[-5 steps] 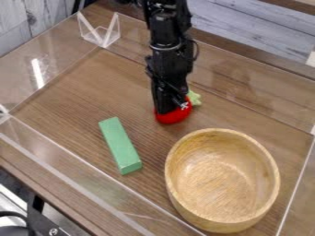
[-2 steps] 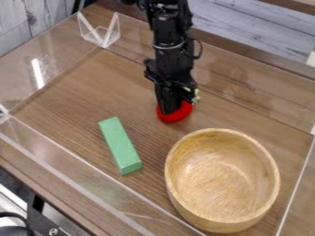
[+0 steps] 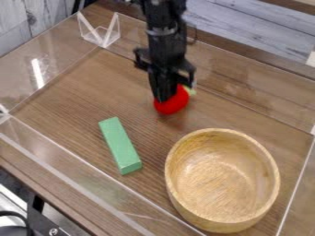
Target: Move the red object to the left side of the table
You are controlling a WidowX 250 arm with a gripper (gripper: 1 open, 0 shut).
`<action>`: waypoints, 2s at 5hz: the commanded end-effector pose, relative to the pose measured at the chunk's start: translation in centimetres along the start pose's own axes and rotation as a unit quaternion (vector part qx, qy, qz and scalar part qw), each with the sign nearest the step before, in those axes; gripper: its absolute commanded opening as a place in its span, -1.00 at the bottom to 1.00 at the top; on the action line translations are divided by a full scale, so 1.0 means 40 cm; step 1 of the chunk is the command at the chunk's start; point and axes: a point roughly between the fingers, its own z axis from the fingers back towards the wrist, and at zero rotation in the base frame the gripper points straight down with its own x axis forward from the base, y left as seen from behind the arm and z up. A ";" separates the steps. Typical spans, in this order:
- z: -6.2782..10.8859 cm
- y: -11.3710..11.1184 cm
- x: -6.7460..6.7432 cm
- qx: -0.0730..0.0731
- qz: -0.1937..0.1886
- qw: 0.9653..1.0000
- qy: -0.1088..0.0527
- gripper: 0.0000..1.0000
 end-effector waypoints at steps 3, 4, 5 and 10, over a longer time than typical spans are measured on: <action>0.090 0.251 -0.064 0.018 0.061 0.997 -0.049 -1.00; 0.059 0.292 -0.073 0.021 0.087 0.995 -0.052 -1.00; 0.017 0.306 -0.071 0.023 0.103 0.993 -0.045 -1.00; -0.060 0.435 -0.033 0.004 0.136 0.991 -0.012 -1.00</action>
